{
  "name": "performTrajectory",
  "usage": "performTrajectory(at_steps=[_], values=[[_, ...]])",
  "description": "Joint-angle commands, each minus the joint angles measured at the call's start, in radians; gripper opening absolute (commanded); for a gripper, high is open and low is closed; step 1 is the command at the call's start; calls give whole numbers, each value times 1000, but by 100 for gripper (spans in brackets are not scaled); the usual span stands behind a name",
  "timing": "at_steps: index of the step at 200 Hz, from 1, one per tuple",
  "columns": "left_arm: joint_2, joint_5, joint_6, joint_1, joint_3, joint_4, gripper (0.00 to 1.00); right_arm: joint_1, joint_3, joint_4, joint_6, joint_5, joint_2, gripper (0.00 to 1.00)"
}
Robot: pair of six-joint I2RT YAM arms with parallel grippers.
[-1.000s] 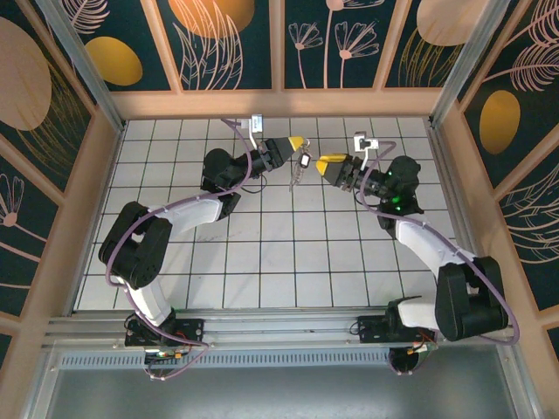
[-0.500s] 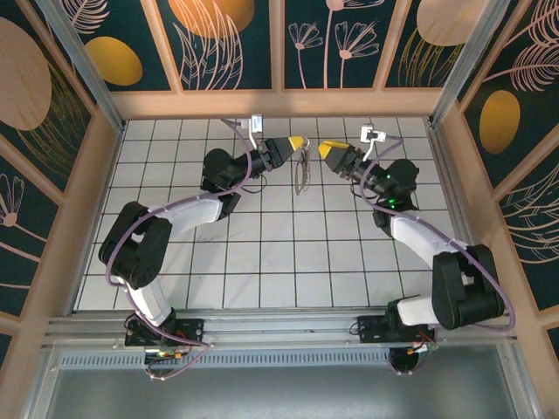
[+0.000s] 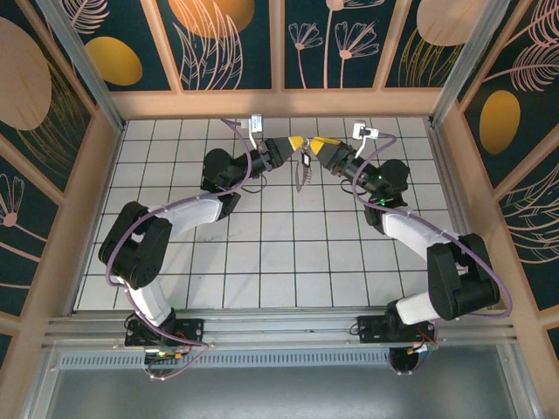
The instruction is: Put the keys on the keyring
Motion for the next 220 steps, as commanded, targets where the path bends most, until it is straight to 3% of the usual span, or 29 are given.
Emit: performTrajectory(at_steps=[1,44,94,145,159,172,190,220], values=[[-2,-11,-7,-8,9,67,0,15,47,57,12,8,21,34],[1,-9,-7,-8,10,69,0,33,60,57,10,10,45,29],[2,-9,-5,-8,7,72,0,38,59,57,4,1,47,0],[-9,-3,26,-8,15,32,0,18,67,-22,-42,-11,24,0],[-28,-3,88,-6,26,-47,23,-4,84,-72,-63,-34,20,0],[-47,-13,172,-3,37,-145,38,-29,106,-121,-81,-66,20,0],[-107,-34,291,2,55,-294,50,-69,140,-182,-106,-124,29,0],[-143,-55,427,25,93,-476,64,-121,216,-304,-164,-223,57,0]])
